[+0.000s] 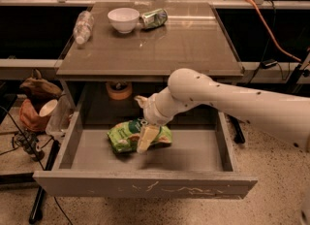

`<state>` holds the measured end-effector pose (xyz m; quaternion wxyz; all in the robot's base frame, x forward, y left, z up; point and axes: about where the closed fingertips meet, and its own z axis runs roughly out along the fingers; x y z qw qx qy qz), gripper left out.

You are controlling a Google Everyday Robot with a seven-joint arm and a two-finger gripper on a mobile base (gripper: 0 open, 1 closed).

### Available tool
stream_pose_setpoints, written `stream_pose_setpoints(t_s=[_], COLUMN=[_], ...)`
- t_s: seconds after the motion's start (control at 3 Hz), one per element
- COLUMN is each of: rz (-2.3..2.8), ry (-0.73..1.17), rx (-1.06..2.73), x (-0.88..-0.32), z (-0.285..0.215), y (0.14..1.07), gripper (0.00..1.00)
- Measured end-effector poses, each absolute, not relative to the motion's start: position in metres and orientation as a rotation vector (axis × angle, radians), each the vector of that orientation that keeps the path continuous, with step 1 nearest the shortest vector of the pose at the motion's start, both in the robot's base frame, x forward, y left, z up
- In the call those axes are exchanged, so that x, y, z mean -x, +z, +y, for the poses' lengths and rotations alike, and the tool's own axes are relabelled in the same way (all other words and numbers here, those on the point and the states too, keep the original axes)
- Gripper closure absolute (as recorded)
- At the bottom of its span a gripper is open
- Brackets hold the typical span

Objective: Pick green rice chip bag from top drawer and place on counter

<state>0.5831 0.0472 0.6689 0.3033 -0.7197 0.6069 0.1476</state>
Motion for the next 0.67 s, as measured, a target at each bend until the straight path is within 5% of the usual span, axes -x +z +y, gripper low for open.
stream_pose_setpoints(t_s=[0.33, 0.67], rz=[1.587, 1.591], ry=[0.429, 0.441], rx=[1.91, 1.91], x=[-0.5974, -0.5967], z=[0.0638, 0.0647], y=[0.633, 0.6273], gripper=[0.0, 0.18])
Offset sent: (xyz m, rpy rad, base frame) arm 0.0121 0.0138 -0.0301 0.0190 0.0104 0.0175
